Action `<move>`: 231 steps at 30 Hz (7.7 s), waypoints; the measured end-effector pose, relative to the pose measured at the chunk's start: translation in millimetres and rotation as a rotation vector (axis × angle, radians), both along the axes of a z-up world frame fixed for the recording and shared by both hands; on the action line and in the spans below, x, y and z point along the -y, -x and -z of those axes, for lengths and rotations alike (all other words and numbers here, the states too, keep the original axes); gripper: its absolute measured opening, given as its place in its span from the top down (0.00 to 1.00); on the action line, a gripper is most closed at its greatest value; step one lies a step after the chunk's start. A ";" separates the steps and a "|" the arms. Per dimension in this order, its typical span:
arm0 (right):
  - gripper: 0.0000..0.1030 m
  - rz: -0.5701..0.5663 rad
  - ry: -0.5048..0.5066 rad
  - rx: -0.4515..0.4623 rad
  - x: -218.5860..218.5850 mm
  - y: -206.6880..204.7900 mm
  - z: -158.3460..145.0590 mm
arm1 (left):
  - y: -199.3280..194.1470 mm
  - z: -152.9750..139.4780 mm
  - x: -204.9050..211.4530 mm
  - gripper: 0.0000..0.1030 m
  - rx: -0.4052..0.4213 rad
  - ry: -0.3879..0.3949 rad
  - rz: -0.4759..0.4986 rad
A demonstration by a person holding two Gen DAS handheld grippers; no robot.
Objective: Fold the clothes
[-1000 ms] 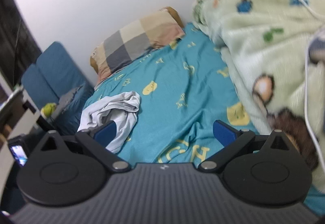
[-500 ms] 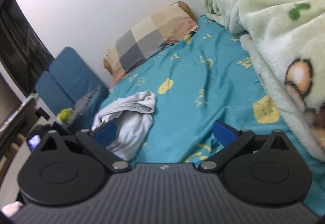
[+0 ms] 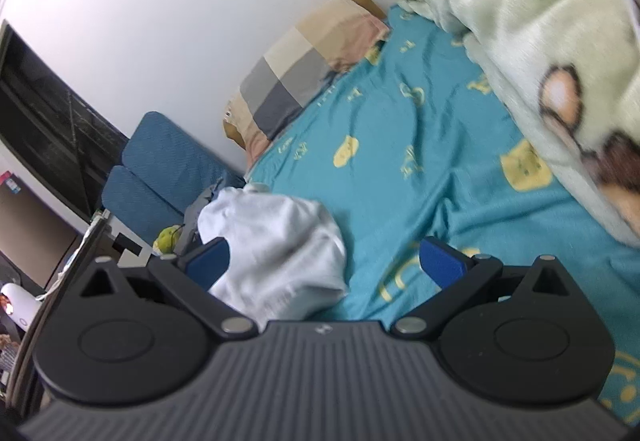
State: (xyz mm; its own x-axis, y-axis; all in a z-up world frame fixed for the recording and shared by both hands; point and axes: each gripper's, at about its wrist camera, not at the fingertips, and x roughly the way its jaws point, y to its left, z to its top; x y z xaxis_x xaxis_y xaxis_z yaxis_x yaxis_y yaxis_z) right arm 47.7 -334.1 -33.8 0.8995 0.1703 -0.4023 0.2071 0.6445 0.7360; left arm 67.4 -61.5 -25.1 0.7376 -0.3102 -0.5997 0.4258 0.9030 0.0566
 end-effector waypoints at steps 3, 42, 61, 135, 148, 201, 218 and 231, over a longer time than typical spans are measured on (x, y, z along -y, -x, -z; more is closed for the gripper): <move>0.00 0.015 -0.003 -0.021 2.1 2.3 0.3 | 16.0 32.3 -2.7 0.94 -0.070 -0.062 -0.023; 0.26 -0.051 0.107 -0.039 1.7 -12.9 14.5 | -108.7 -9.8 -0.3 0.96 0.037 0.182 -0.113; 0.22 -0.819 0.681 -0.026 -209.9 -23.5 35.1 | -101.8 17.8 -196.1 0.96 -0.150 0.438 -0.461; 0.88 -0.280 0.817 0.558 -112.9 131.6 -298.8 | 140.4 -273.8 -166.9 0.90 0.118 0.792 -0.158; 0.88 -0.415 0.533 0.195 -84.8 4.3 -100.1 | -7.2 -23.6 -148.8 0.86 -0.102 0.574 -0.197; 0.88 -0.520 0.410 0.112 -73.8 -20.7 -45.9 | -50.3 78.9 -24.7 0.46 0.424 -0.686 0.270; 0.88 -0.383 0.566 0.198 -87.3 -4.9 -72.4 | -42.6 -44.1 -92.9 0.91 0.417 -0.005 -0.042; 0.88 -0.271 0.761 0.638 -118.7 125.8 -321.2 | 126.5 -342.2 -129.8 0.91 0.749 0.229 -0.120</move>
State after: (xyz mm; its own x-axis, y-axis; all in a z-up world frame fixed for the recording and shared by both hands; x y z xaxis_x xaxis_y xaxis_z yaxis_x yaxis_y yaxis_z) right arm -78.1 -215.5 287.3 0.9528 0.2993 0.0505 -0.3012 0.9529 0.0347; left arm -59.0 68.3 317.1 0.9559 -0.2589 0.1388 0.2470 0.9641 0.0972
